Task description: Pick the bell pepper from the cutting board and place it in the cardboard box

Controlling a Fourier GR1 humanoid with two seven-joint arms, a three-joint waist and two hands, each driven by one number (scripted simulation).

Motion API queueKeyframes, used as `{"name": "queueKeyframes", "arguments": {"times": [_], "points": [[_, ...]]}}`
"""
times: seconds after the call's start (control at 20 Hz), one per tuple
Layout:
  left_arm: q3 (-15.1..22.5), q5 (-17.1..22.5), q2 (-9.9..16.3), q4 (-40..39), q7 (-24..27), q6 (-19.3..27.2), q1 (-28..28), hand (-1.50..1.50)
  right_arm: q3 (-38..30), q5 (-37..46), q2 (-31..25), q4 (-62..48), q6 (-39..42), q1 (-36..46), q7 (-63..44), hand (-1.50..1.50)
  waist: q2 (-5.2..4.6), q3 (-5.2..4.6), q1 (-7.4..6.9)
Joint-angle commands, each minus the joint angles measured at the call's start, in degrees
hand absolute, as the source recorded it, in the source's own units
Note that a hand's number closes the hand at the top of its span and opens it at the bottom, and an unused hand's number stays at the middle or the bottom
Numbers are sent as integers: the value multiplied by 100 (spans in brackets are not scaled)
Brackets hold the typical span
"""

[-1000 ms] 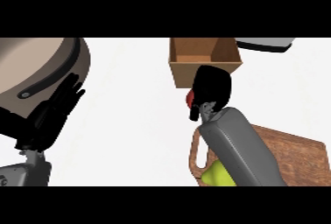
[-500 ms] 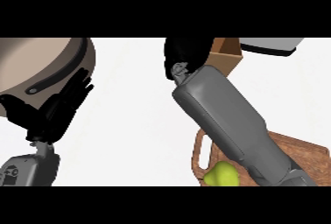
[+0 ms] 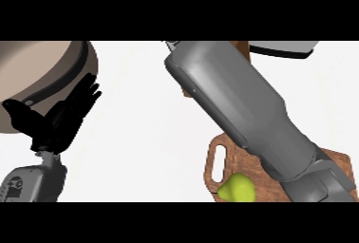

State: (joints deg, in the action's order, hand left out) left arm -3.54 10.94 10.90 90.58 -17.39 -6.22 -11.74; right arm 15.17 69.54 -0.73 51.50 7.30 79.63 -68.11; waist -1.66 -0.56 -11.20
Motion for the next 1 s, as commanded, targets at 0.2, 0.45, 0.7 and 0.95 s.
{"name": "queueKeyframes", "arguments": {"times": [0.2, 0.45, 0.7, 0.95], "points": [[-144, 49, 30, -110, 49, 24, 10, 0, -395, 109, 69, -1252, -294, 861, -1284, 150, -12, 11, 222], [-128, -41, 16, -10, 183, 42, 262, 0, -340, -37, 69, -1856, -661, 914, -1141, 150, -4, 19, 233], [-329, 108, 184, 96, 81, -10, 134, 0, -348, -51, 69, -2281, -1239, 943, -819, 150, -11, 28, 323], [-247, 30, 101, 88, 10, 74, 206, 0, -433, -274, 70, -2623, -1663, 777, -625, 150, -21, 32, 356]]}}
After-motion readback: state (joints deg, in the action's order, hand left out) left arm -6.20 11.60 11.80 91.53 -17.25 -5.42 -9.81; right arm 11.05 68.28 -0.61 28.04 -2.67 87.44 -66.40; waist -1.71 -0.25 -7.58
